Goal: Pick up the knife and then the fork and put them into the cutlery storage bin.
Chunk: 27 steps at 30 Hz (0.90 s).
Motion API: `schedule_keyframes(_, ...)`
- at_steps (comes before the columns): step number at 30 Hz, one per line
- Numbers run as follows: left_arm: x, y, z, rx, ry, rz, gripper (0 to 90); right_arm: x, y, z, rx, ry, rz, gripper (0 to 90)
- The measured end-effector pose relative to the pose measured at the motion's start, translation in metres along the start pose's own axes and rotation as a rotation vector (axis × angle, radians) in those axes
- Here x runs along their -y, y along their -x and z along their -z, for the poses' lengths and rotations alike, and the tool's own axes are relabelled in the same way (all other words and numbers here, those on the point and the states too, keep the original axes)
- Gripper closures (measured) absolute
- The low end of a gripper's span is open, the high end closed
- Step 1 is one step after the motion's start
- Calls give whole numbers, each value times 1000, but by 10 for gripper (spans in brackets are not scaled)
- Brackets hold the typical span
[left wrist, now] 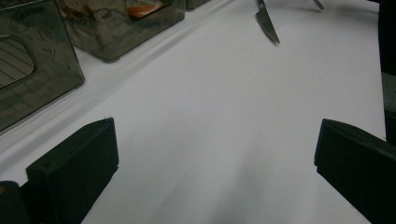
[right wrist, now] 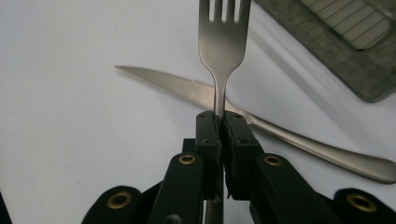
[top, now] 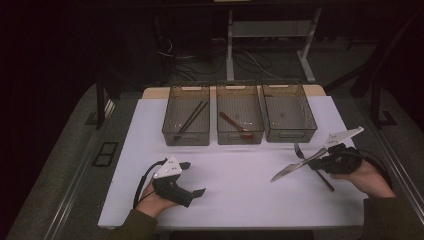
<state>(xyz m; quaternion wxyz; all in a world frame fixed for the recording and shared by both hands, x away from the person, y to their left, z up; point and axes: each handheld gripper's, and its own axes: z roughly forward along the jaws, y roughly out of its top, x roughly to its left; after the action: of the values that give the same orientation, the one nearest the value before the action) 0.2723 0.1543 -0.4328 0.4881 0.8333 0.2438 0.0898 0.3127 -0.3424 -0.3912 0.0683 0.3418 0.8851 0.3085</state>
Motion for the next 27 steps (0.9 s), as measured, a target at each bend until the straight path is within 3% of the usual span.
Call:
schedule_keyframes(14, 1, -1, 0, 2, 2, -6, 0, -2, 6, 13, 77, 217, -168, 854)
schedule_keyframes(27, 1, -1, 0, 0, 2, -2, 0, -8, 11, 23, 141, 351, -219, 854)
